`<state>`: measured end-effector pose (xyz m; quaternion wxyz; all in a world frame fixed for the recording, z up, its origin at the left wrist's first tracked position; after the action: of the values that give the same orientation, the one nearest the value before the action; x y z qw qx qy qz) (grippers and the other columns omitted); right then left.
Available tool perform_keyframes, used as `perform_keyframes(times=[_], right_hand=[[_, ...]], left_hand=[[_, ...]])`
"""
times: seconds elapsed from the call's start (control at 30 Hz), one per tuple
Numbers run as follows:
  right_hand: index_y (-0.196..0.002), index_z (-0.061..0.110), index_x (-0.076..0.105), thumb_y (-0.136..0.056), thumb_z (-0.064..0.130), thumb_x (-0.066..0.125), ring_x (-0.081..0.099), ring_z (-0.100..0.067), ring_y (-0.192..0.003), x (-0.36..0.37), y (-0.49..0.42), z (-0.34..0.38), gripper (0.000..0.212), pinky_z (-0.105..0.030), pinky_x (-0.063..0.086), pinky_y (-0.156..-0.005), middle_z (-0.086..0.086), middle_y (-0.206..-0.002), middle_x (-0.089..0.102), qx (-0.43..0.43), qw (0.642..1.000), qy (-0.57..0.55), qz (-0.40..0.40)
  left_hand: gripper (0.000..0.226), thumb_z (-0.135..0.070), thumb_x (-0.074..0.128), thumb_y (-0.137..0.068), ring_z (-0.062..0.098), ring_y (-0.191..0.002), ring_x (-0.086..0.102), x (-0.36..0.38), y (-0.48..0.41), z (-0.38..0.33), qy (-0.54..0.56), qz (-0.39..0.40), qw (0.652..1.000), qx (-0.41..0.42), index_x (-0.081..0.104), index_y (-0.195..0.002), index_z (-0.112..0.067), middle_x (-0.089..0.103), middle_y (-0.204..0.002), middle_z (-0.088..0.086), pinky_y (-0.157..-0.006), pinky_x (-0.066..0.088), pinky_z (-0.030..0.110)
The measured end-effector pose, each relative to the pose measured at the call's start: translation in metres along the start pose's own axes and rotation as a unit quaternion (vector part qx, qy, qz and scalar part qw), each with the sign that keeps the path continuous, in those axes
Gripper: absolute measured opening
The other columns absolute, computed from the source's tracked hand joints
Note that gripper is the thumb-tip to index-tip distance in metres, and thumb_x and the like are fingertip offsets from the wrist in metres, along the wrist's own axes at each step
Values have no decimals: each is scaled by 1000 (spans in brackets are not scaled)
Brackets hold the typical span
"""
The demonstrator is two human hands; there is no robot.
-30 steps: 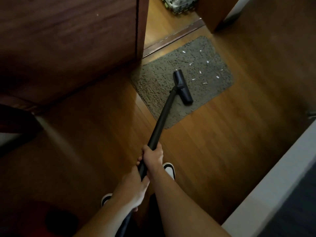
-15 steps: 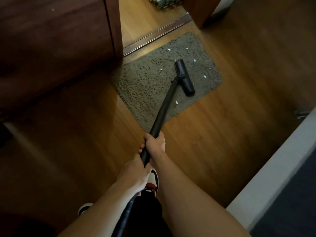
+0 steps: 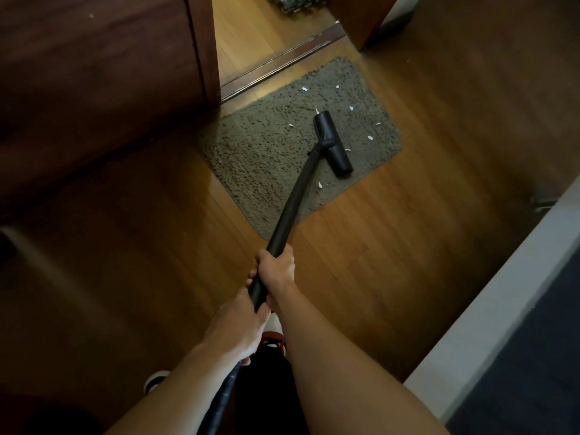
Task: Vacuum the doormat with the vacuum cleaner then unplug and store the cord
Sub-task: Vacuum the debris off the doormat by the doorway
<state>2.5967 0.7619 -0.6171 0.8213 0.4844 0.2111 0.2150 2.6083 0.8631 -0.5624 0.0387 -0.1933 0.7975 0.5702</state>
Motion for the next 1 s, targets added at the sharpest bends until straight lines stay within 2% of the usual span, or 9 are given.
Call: perform_keyframes(times=[0.17, 0.3, 0.4, 0.6, 0.7, 0.8, 0.9, 0.93, 1.0], right_hand=[[-132, 20, 41, -99, 11, 55, 52, -12, -44, 17, 29, -38, 37, -27, 49, -43, -10, -80, 55, 8, 1000, -8, -5], [-132, 20, 41, -98, 10, 56, 53, -11, -44, 35, 51, -68, 37, -29, 51, -46, -10, -80, 56, 19, 1000, -20, -8], [-132, 21, 41, -98, 11, 56, 54, -12, -45, 47, 65, -87, 38, -29, 51, -46, -11, -81, 56, 16, 1000, -20, -11], [-143, 23, 38, -98, 12, 57, 55, -12, -45, 71, 96, -121, 49, -27, 50, -45, -10, -84, 58, 26, 999, -17, -8], [-147, 25, 34, -100, 13, 55, 55, -11, -46, 85, 111, -133, 54, -26, 50, -45, -10, -86, 59, 28, 1000, -10, -4], [-155, 26, 26, -101, 13, 55, 56, -10, -45, 97, 123, -140, 62, -24, 50, -43, -8, -84, 60, 26, 1000, -3, -6], [-156, 27, 25, -101, 14, 55, 56, -10, -46, 101, 127, -140, 64, -23, 50, -43, -7, -83, 60, 24, 1000, -5, -7], [-156, 26, 26, -101, 14, 55, 56, -10, -46, 100, 127, -139, 64, -23, 50, -44, -7, -84, 60, 24, 1000, -5, -8], [-155, 26, 27, -100, 14, 55, 56, -9, -45, 95, 124, -136, 63, -23, 50, -44, -7, -85, 60, 23, 1000, 0, -9]], left_hand=[[30, -47, 47, -98, 15, -48, 61, -6, 24, 43, -28, -4, 1000, -9, 47, -116, -24, 64, -79, 3, -45, 56, 28], [36, -49, 45, -98, 16, -50, 65, -17, 39, 80, -41, 4, 999, -4, 45, -121, -21, 66, -80, 4, -43, 53, 25], [35, -46, 45, -99, 11, -54, 60, -24, 49, 103, -41, 8, 999, 15, 48, -122, -20, 63, -79, 0, -47, 46, 23], [32, -44, 48, -99, 17, -45, 59, -36, 71, 147, 27, 36, 999, -9, 48, -124, -23, 64, -74, 6, -43, 48, 27], [28, -42, 48, -99, 16, -52, 65, -46, 79, 164, 31, 36, 999, -2, 51, -120, -23, 69, -84, 6, -45, 49, 24], [24, -35, 50, -100, 12, -47, 59, -56, 83, 177, 58, 48, 997, -11, 49, -121, -25, 69, -89, 9, -41, 45, 24], [28, -32, 52, -99, 14, -71, 67, -61, 82, 182, 51, 44, 998, -7, 51, -127, -26, 68, -95, 4, -57, 55, 29], [29, -33, 52, -99, 16, -74, 69, -61, 82, 181, 44, 46, 998, -6, 50, -128, -27, 69, -95, 3, -58, 56, 30], [32, -34, 50, -99, 17, -57, 66, -57, 80, 177, 42, 51, 998, -1, 47, -130, -28, 70, -88, 7, -47, 51, 29]])
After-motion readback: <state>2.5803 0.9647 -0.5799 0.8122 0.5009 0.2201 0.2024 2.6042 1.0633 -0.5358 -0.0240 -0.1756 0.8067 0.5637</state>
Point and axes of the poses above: each hand's wrist, its own y-axis away from the middle knuckle, its own x-axis out of the palm, z = x × y, the point moved 2 cm from there along -y, towards the middle knuckle
